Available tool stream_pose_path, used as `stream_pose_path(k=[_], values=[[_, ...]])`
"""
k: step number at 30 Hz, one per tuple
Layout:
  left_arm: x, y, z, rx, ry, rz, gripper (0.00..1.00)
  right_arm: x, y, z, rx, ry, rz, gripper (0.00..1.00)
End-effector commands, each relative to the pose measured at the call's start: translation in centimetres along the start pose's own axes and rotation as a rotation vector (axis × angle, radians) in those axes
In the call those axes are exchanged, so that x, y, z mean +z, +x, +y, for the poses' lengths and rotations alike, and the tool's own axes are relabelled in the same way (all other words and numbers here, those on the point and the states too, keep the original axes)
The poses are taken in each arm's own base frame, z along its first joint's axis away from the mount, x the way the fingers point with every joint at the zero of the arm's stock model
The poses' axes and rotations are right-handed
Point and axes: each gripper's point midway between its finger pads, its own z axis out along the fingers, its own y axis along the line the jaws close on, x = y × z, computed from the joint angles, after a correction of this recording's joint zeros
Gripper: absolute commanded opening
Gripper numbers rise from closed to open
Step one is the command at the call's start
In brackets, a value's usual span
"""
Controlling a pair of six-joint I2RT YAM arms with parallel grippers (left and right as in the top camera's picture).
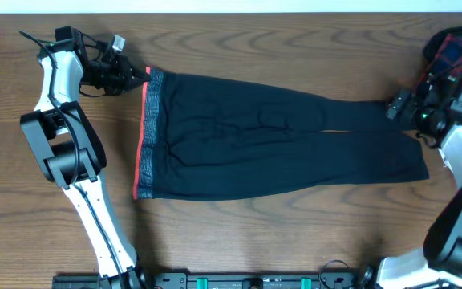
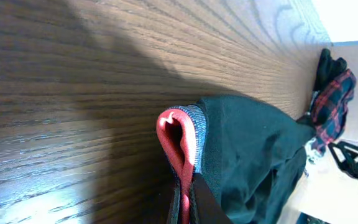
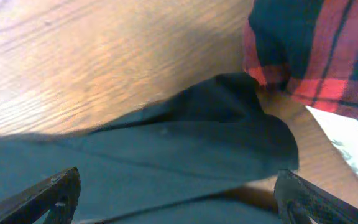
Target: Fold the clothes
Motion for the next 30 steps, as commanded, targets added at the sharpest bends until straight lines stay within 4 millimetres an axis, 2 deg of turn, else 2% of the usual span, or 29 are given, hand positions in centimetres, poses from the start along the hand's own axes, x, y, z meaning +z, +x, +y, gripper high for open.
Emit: stream_pose_path(k=[1, 8, 12, 18, 22, 30], values=[[-0.6, -0.3, -0.4, 0.003, -0.02, -0.012, 0.06, 1.6, -0.3, -1.5, 0.067, 0.017, -0.008, 0.98], [-0.6, -0.3, -0.4, -0.012, -0.021, -0.012, 0.06, 3.5, -0.6, -3.0, 0.107, -0.035, -0.028, 0.96], [-0.6, -0.3, -0.4, -0.012, -0.021, -0.012, 0.06, 3.5, -0.8, -3.8, 0.118, -0.024, -0.04, 0.96], [-0.6, -0.3, -0.4, -0.021, -0.024, -0.01, 0.06, 3.6, -0.7, -4.1, 0.126, -0.03, -0.038, 0.93], [-0.6, -0.1, -0.4, -0.027, -0.023, -0.005, 0.06, 4.2, 0.0, -4.3, 0.134, -0.028, -0.015, 0.89], [-0.6, 0.0, -0.4, -0.03, -0.023, -0.002, 0.06, 5.3, 0.9, -4.8, 0.152, -0.022, 0.012, 0.87]])
